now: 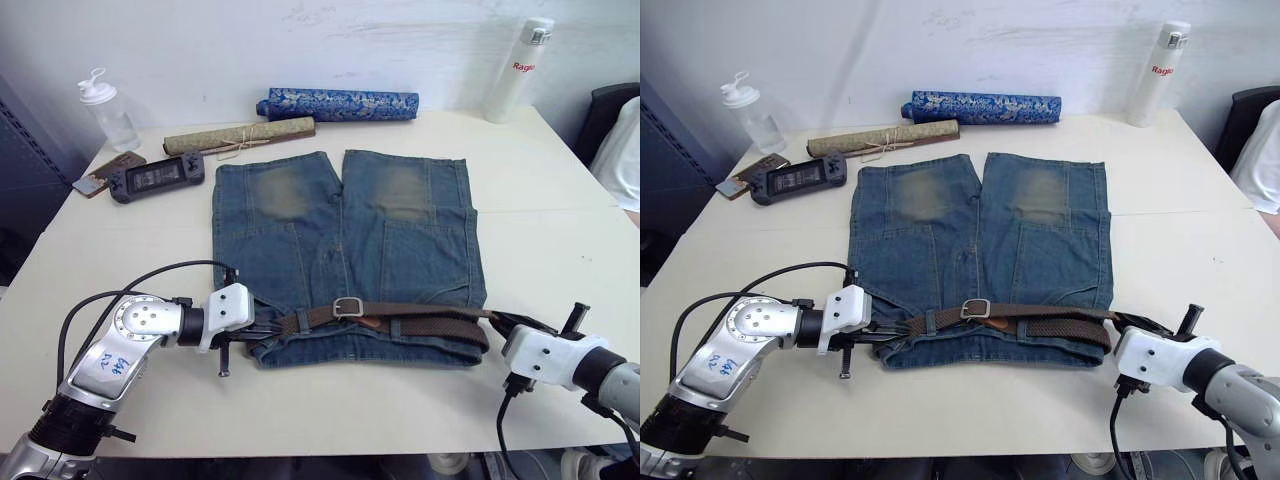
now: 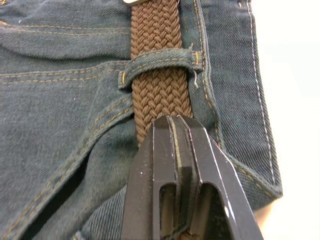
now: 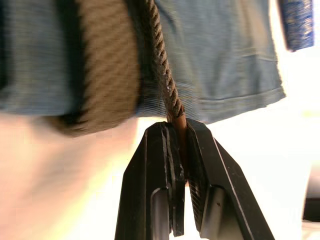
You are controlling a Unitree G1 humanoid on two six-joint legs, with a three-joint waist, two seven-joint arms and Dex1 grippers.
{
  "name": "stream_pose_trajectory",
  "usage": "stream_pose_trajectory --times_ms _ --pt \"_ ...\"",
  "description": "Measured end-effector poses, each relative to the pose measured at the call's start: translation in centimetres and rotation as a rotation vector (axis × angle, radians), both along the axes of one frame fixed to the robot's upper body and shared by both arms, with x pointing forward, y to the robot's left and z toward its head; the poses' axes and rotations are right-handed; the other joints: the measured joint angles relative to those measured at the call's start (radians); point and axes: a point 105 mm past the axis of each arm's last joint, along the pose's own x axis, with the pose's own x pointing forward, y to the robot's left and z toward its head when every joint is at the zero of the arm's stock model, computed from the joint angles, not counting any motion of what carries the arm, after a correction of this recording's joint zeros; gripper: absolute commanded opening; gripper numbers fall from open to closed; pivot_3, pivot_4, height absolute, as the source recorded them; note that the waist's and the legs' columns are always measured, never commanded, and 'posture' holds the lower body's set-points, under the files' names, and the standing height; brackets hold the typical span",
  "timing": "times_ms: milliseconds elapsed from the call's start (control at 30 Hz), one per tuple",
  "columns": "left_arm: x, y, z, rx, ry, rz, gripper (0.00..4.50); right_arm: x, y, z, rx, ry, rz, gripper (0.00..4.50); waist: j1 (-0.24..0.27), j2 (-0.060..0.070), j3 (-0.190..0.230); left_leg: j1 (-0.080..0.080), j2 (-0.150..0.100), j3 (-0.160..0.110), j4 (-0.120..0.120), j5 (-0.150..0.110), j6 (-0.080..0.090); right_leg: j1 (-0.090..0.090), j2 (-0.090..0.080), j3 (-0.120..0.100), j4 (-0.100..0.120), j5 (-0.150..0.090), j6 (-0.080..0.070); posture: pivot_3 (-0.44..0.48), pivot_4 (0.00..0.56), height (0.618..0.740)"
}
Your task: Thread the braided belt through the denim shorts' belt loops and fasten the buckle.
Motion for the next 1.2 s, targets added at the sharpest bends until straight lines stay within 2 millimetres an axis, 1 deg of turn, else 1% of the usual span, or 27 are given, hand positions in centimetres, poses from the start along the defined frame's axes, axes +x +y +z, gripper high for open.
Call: stream_pose_trajectory --times_ms 167,267,333,400,433,533,567,600,633,700,800,900,967,1000,1033,1067,1100,1200 --pt "0.0 0.1 0.0 0.001 -0.011 0.001 0.03 0.1 0.3 0.0 0.022 -0.032 0.002 0.00 0.002 0.000 0.000 0.000 0.000 0.000 0.000 0.000 0.000 0.000 0.000 0.000 0.000 0.000 0.000 0.000 0.150 0.637" --pt "0.2 0.3 0.1 -0.007 -0.031 0.018 0.03 -0.1 1.2 -0.6 0.094 -0.009 0.007 0.00 0.002 0.000 0.000 0.000 0.001 0.000 0.000 0.000 0.000 0.000 0.001 0.000 0.001 0.000 0.000 0.000 0.150 0.637" --pt "0.3 0.4 0.1 -0.015 -0.033 0.029 0.03 -0.3 1.4 -1.2 0.133 0.028 -0.007 0.00 0.002 0.000 0.000 0.000 0.001 0.000 0.000 0.000 0.000 0.000 0.001 0.000 0.001 0.000 -0.001 0.000 0.150 0.637" --pt "0.4 0.5 0.4 -0.042 -0.023 0.048 0.00 -0.4 1.5 -1.3 0.168 0.044 -0.024 0.95 0.001 0.001 0.000 0.000 0.001 0.000 0.000 0.000 0.000 -0.001 0.002 0.000 0.002 0.000 -0.001 0.000 0.150 0.637" --pt "0.4 0.5 0.5 -0.048 -0.020 0.052 0.33 -0.4 1.4 -1.4 0.171 0.048 -0.031 1.28 0.001 0.001 0.001 0.000 0.002 0.000 0.000 0.000 0.000 -0.001 0.002 0.000 0.002 -0.001 -0.001 0.000 0.150 0.637" --pt "0.7 1.0 1.1 -0.093 -0.003 0.094 1.30 -0.4 1.2 -0.9 0.250 0.082 -0.066 2.61 0.002 -0.003 0.003 0.000 0.003 -0.002 0.001 0.000 0.000 -0.004 0.003 -0.001 0.003 -0.001 -0.002 0.000 0.150 0.637" --pt "0.9 1.3 1.4 -0.109 0.005 0.115 1.83 -0.6 1.1 -0.7 0.288 0.109 -0.079 3.16 0.001 -0.004 0.004 -0.002 0.003 -0.003 0.002 0.000 0.000 -0.007 0.003 -0.001 0.004 -0.001 -0.002 0.000 0.150 0.637" --pt "1.0 1.8 1.8 -0.134 0.024 0.147 2.24 -1.0 1.0 -0.4 0.356 0.171 -0.102 3.64 0.001 -0.006 0.007 -0.003 0.003 -0.004 0.003 0.000 0.000 -0.009 0.004 -0.001 0.005 -0.001 -0.002 0.000 0.150 0.637" --pt "1.1 2.3 2.1 -0.143 0.032 0.169 2.65 -1.2 0.8 -0.2 0.384 0.207 -0.116 4.08 0.001 -0.007 0.009 -0.004 0.003 -0.005 0.003 0.000 0.000 -0.010 0.004 -0.002 0.005 -0.001 -0.002 0.000 0.150 0.637" --pt "1.4 3.4 3.2 -0.176 0.055 0.218 2.65 -1.6 0.2 0.7 0.458 0.279 -0.140 4.08 0.002 -0.008 0.013 -0.005 0.003 -0.006 0.004 0.000 0.000 -0.010 0.004 -0.003 0.005 -0.001 -0.001 0.000 0.150 0.637" --pt "1.8 4.9 5.6 -0.224 0.047 0.272 2.65 -1.7 -0.5 3.2 0.552 0.304 -0.149 4.08 0.003 -0.008 0.017 -0.006 0.003 -0.007 0.006 0.000 -0.001 -0.009 0.003 -0.004 0.005 -0.001 -0.002 0.000 0.150 0.637" --pt "1.4 5.4 8.1 -0.274 0.033 0.278 2.65 -1.5 -0.2 6.5 0.693 0.319 -0.093 4.08 0.003 -0.008 0.021 -0.007 0.008 -0.007 0.007 -0.001 -0.002 -0.009 0.003 -0.006 0.004 -0.001 -0.002 0.000 0.150 0.637" --pt "1.4 5.7 9.4 -0.319 0.020 0.285 2.65 -1.0 0.1 8.3 0.785 0.324 -0.047 4.08 0.001 -0.008 0.023 -0.008 0.009 -0.007 0.007 -0.001 -0.002 -0.009 0.003 -0.006 0.004 0.000 -0.002 0.000 0.150 0.637" --pt "1.1 5.9 10.2 -0.347 0.011 0.285 2.65 -0.7 0.3 9.8 0.867 0.311 -0.010 4.08 0.001 -0.009 0.024 -0.009 0.009 -0.007 0.008 -0.001 -0.002 -0.010 0.003 -0.006 0.003 0.000 -0.002 0.000 0.150 0.637" --pt "0.8 5.9 10.8 -0.366 0.005 0.280 2.65 -0.3 0.4 10.8 0.930 0.308 0.014 4.08 0.001 -0.009 0.025 -0.009 0.009 -0.007 0.008 -0.001 -0.002 -0.010 0.003 -0.006 0.003 0.000 -0.002 0.000 0.150 0.637" --pt "0.5 5.8 11.0 -0.370 0.001 0.278 2.65 -0.1 0.5 11.1 0.957 0.309 0.022 4.08 0.002 -0.009 0.025 -0.009 0.009 -0.007 0.008 -0.001 -0.003 -0.010 0.003 -0.006 0.002 0.000 -0.002 0.000 0.150 0.637" --pt "0.2 5.8 11.0 -0.368 0.002 0.278 2.65 0.0 0.5 11.1 0.968 0.323 0.020 4.08 0.003 -0.009 0.025 -0.009 0.009 -0.007 0.008 -0.002 -0.003 -0.010 0.003 -0.007 0.001 0.000 -0.002 0.000 0.150 0.637" --pt "-0.2 6.5 10.2 -0.369 0.027 0.316 2.65 0.5 1.0 10.2 0.985 0.369 0.003 4.08 0.003 -0.008 0.025 -0.011 0.009 -0.007 0.008 -0.002 -0.003 -0.011 0.003 -0.007 0.000 0.000 -0.001 0.000 0.150 0.637"
